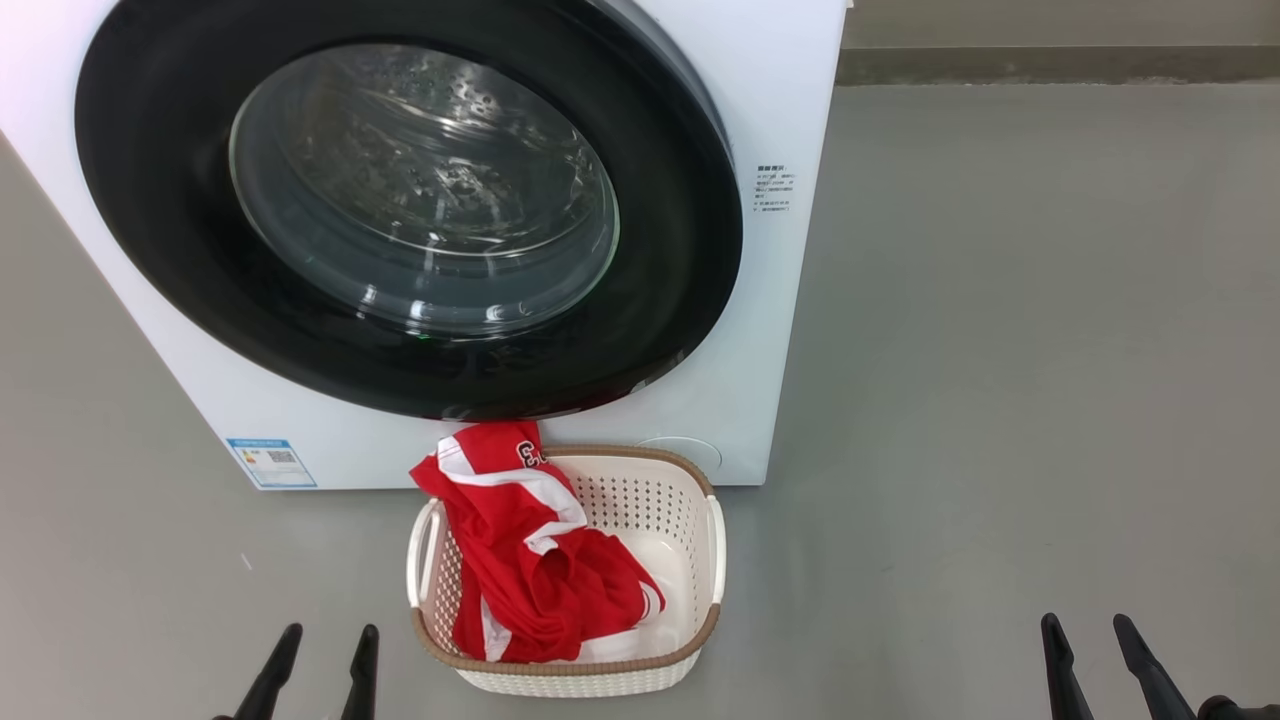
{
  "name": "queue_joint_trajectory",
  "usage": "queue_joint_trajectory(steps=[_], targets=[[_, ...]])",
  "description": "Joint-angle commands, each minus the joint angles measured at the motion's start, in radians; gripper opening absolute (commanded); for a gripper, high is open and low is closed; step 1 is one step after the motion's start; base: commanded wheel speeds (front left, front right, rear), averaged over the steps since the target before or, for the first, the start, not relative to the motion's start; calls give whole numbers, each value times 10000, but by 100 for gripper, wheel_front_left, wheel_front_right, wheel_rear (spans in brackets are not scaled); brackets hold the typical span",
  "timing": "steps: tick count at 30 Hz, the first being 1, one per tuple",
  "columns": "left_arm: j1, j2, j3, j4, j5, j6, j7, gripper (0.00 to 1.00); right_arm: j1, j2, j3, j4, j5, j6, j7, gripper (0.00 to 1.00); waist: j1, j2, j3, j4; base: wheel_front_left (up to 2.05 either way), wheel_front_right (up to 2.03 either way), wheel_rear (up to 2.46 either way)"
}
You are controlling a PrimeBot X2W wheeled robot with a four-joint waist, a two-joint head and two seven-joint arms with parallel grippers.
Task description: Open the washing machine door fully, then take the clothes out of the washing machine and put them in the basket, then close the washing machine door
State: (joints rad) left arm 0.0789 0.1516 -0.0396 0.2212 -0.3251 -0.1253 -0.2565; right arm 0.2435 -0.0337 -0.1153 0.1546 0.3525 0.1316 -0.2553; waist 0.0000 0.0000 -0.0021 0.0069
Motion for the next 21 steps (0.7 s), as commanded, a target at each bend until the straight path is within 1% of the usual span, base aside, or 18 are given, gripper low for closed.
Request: queue_joint_trajectory(steps=[1,7,8,12,14,18,21], targets=[[-182,98,410,-291,87,-54,-53,100,-159,-166,179,-269,36,-9,-65,100,0,0,-3,7,0,0,0],[-180,70,367,-314,34,-54,-53,100,-145,-166,126,-300,36,-9,-65,100,0,0,-36,58,0,0,0],[-1,-42,10,-46,-1,0,1,0,-2,2,-58,-26,3,0,0,0,0,0,-34,54,0,0,0],[69,-232,-66,381,-69,15,28,0,-13,123,-5,428,54,0,14,0,0,0,-35,55,0,0,0],[38,-244,-41,378,-275,14,87,0,-63,115,5,429,261,0,64,0,2,0,-34,54,0,0,0],[-14,-269,11,360,-693,12,208,0,-166,93,18,432,683,0,174,0,22,0,-52,50,0,0,0],[-55,-288,48,359,-997,10,295,0,-245,78,29,447,991,-1,254,0,8,0,-44,47,0,0,0]])
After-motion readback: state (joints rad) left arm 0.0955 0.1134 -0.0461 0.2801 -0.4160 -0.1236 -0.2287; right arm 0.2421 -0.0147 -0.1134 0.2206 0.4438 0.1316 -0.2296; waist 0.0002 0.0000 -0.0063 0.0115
